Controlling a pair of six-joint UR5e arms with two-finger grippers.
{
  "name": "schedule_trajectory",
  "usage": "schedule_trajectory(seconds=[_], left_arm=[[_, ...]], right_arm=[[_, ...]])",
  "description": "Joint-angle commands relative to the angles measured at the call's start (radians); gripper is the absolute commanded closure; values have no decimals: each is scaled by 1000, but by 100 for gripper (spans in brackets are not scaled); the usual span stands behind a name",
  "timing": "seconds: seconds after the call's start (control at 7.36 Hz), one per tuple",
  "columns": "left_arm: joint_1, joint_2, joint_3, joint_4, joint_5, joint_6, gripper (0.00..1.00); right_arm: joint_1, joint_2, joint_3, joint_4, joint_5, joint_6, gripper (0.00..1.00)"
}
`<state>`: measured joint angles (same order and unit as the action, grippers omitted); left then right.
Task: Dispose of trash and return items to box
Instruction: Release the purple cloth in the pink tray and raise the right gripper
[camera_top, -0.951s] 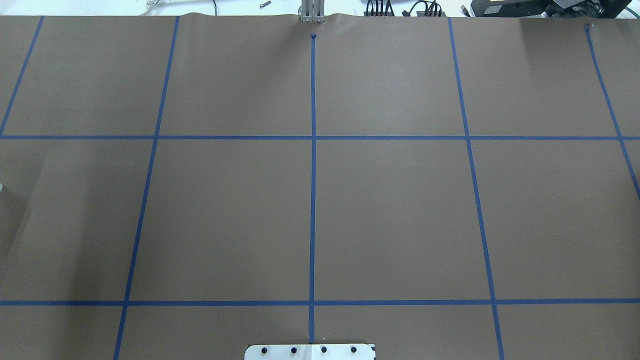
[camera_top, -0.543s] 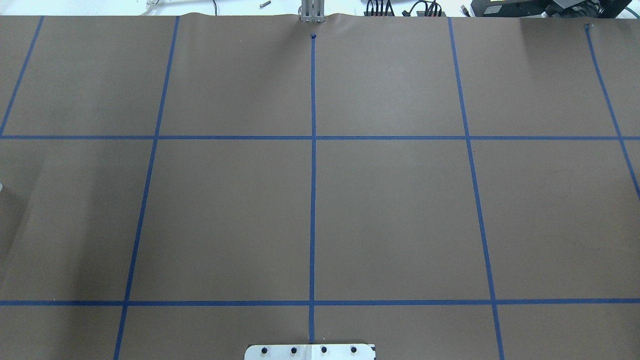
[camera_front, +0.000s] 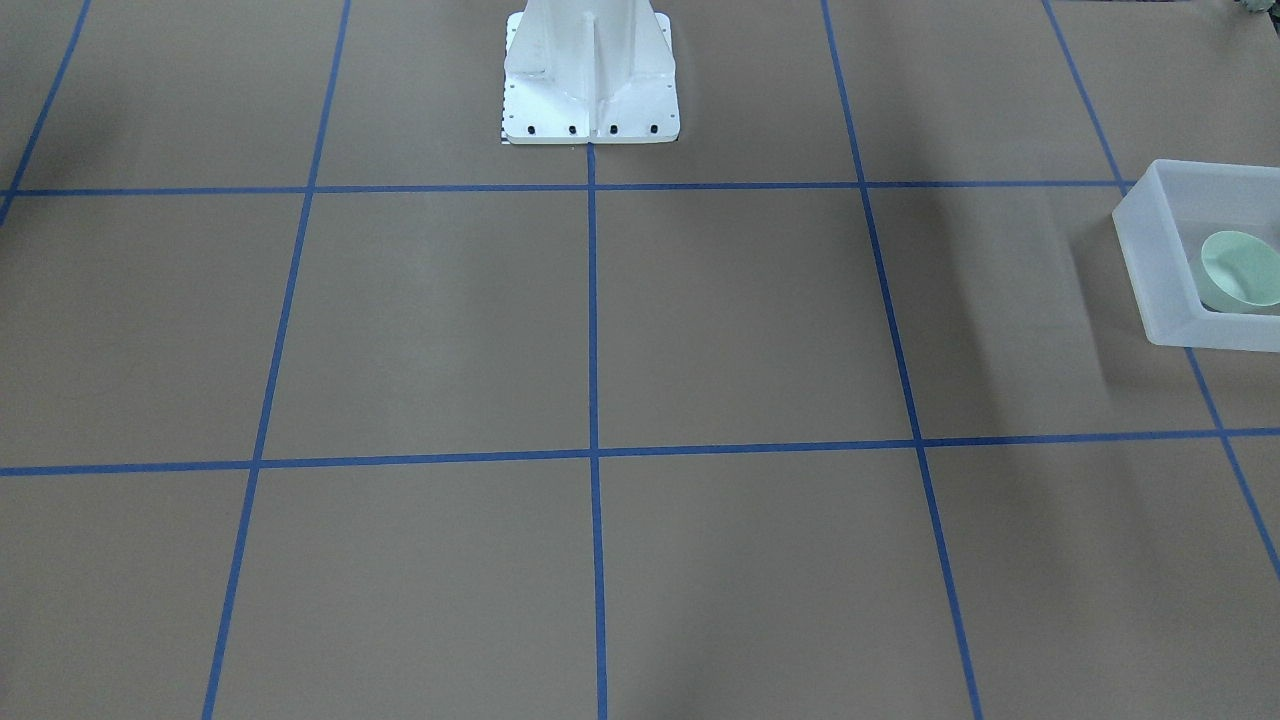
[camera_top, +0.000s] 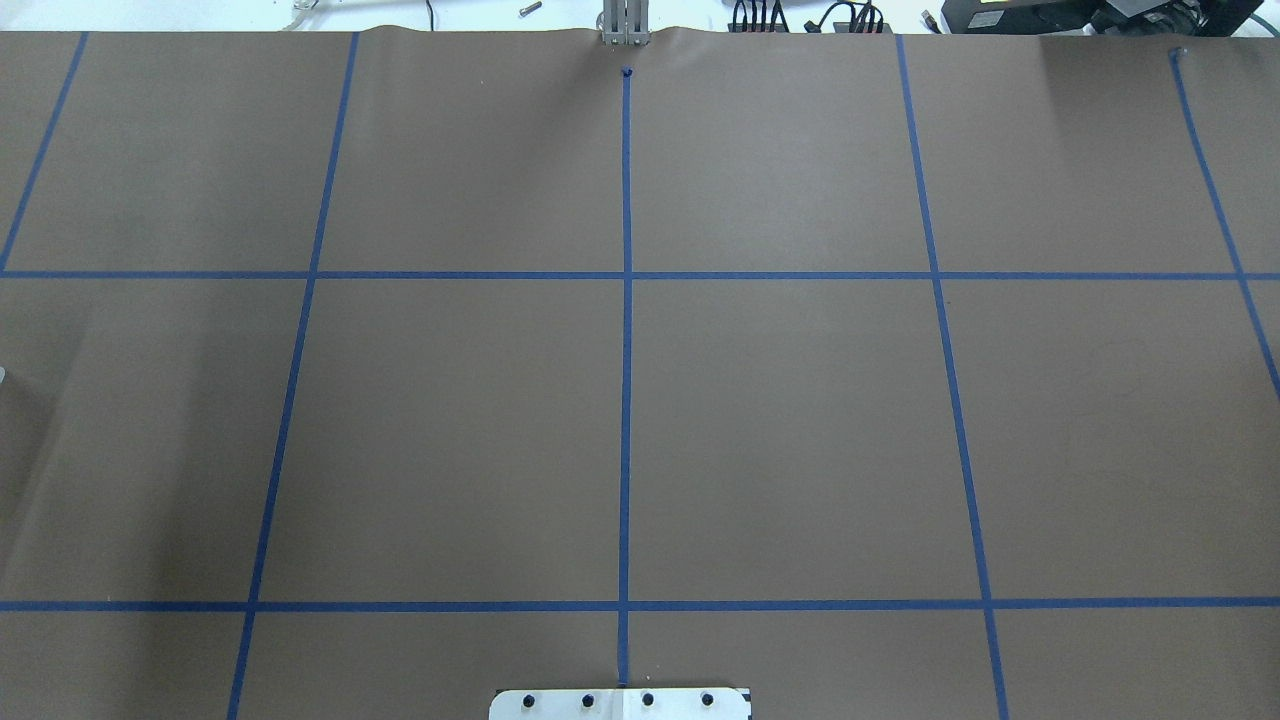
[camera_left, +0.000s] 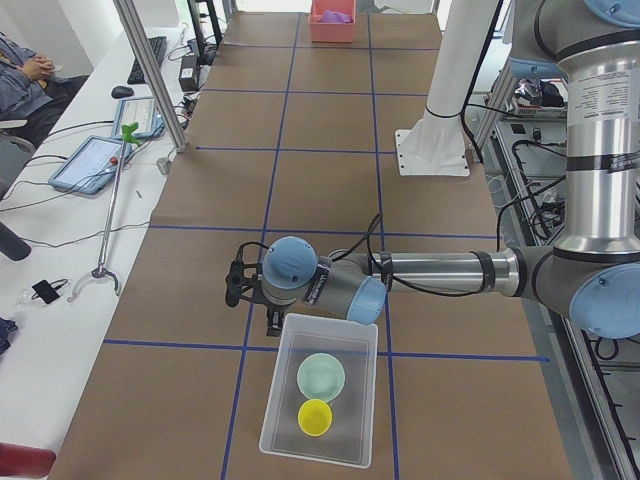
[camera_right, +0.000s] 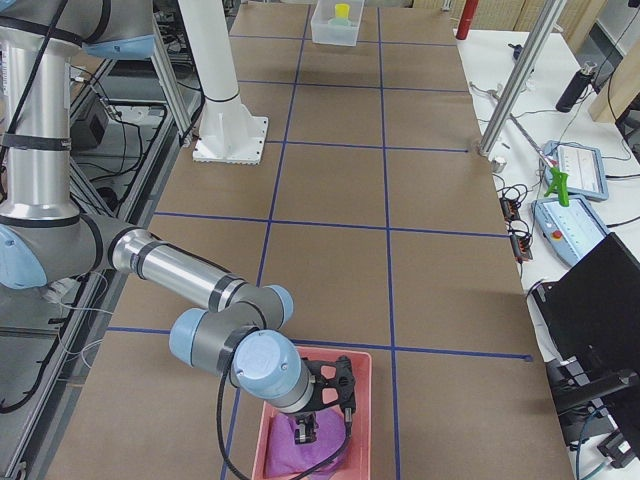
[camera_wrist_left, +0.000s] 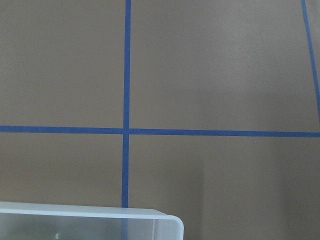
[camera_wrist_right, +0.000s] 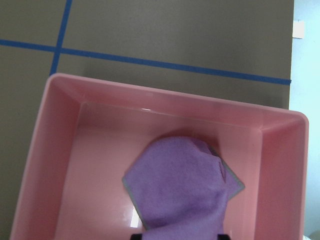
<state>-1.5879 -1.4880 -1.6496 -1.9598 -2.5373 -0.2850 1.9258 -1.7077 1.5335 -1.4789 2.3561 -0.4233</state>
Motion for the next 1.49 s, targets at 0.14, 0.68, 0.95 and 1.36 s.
schedule_trajectory(seconds=[0.14,0.68,0.95,1.36], left_arm=[[101,-14,-259,254,125,-34,2],[247,-84,-447,527,293,-39,2],[255,-65,-470,530,289,-39,2],[250,-52,-463,529,279,-36,2]], right_arm=[[-232,0,250,0,46,401,0],[-427,2,370,35,38,656,0],[-441,-12,370,52,29,653,0],[-439,-20,370,54,31,646,0]])
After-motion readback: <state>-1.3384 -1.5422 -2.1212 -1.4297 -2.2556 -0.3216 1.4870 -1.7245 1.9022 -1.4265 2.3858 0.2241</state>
